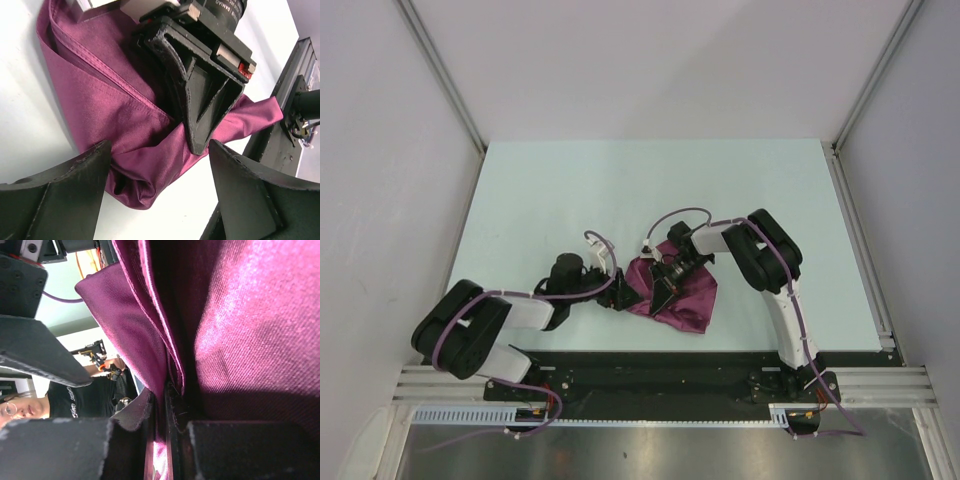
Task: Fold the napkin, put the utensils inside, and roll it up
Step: Roll the napkin at the center of the board.
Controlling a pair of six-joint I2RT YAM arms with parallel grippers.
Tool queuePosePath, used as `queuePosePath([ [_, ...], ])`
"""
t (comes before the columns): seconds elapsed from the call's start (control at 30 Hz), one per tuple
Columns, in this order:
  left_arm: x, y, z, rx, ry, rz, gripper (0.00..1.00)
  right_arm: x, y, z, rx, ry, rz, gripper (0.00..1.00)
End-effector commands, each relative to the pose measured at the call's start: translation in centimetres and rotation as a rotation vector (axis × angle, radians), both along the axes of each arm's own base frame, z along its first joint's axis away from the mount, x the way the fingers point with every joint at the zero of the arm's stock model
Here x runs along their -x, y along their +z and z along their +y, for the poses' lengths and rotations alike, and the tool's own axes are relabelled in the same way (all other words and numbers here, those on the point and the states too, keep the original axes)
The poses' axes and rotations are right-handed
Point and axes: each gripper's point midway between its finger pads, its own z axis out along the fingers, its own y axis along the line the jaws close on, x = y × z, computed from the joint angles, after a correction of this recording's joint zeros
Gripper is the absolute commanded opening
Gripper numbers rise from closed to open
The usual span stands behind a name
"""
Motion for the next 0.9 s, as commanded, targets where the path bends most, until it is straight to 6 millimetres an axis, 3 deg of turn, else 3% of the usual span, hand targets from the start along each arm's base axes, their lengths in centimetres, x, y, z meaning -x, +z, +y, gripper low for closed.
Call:
queuePosePath([
  [0.0,0.5,0.8,-0.7,0.05,-0.037,-0.029,0.82,0.3,-0.8,-0.3,0.027,0.01,0.014,0.06],
  [0.43,1.2,-0.4,0.3,-0.006,-0.025,-0.004,0.67,-0.2,-1.3,-0.6,0.051,-0.01,0.034,0.05],
  [0.57,1.0,-0.4,0.3,-0.014,-0.013,-0.007,0.54,-0.2,-1.5,-0.7,0.052,-0.015,0.046,0.05],
  [0.63,1.0,-0.6,0.4,-0.018,-0.011,-0.002,0.52,-0.1,-1.6,-0.7,0.052,-0.014,0.049,0.05],
  [0.87,0.3,-2.0,0.9,-0.095,0.023,0.059,0.21,-0.6,-1.1,-0.5,0.041,-0.022,0.044,0.09],
])
